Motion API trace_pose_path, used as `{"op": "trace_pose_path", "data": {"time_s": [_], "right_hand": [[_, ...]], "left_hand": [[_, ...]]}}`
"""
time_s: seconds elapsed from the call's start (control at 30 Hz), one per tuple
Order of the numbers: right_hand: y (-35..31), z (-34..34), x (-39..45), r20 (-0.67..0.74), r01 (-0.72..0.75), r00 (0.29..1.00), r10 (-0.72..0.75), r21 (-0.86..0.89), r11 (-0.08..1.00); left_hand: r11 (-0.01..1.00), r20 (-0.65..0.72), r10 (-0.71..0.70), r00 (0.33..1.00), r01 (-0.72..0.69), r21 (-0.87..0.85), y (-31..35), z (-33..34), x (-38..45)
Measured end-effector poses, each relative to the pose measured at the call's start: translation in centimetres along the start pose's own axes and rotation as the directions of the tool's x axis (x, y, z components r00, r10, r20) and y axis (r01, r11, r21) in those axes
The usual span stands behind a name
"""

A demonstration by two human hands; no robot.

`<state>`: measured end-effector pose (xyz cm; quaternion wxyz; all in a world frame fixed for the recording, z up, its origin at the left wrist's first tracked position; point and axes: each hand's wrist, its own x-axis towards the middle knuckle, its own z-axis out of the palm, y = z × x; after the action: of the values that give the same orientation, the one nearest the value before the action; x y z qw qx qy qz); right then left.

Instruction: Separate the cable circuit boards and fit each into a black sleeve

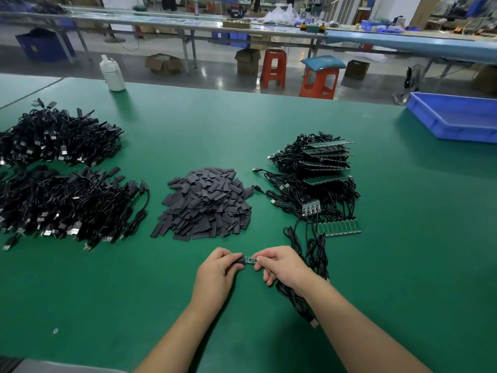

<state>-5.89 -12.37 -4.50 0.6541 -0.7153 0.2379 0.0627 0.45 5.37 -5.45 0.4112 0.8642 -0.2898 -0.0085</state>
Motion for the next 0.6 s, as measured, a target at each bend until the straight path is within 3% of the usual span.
{"op": "trace_pose_path", "data": {"time_s": [0.6], "right_hand": [[-0.21, -0.30, -0.12, 0.024, 0.000, 1.000, 0.000, -0.023, 1.000]], "left_hand": [[1.000, 0.040, 0.015, 0.999, -0.015, -0.003, -0.27, -0.04, 0.10]]}}
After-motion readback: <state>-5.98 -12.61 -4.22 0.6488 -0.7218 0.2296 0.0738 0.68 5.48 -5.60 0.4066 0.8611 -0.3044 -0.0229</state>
